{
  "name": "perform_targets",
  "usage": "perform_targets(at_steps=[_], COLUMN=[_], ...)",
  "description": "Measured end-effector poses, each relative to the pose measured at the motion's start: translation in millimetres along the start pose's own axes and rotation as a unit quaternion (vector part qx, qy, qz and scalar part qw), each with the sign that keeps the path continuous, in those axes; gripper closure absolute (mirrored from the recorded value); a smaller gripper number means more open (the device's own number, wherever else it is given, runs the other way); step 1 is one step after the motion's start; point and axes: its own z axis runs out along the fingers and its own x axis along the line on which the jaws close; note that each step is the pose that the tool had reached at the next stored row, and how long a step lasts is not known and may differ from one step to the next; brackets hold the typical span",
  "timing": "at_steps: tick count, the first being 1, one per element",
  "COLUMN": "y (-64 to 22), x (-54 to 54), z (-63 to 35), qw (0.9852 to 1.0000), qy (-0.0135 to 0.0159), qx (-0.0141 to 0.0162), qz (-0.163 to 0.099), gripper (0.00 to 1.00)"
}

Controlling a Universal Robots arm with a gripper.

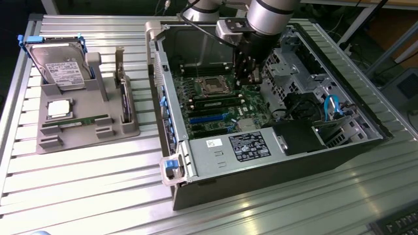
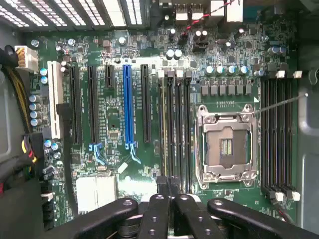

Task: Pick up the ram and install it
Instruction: 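Press down the ram until it locks into place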

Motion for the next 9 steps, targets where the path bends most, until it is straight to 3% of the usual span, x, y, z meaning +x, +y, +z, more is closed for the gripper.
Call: perform_targets(at_steps=[4, 9], y=[-12.9, -13.2], x=[-0.3, -0.4], z=[-0.2, -0.2], qw=[1.0000, 1.0000], qy=[0.0000, 0.0000], qx=[-0.0001, 0.0000], qz=[-0.001, -0.001], gripper=[0.89, 0.89])
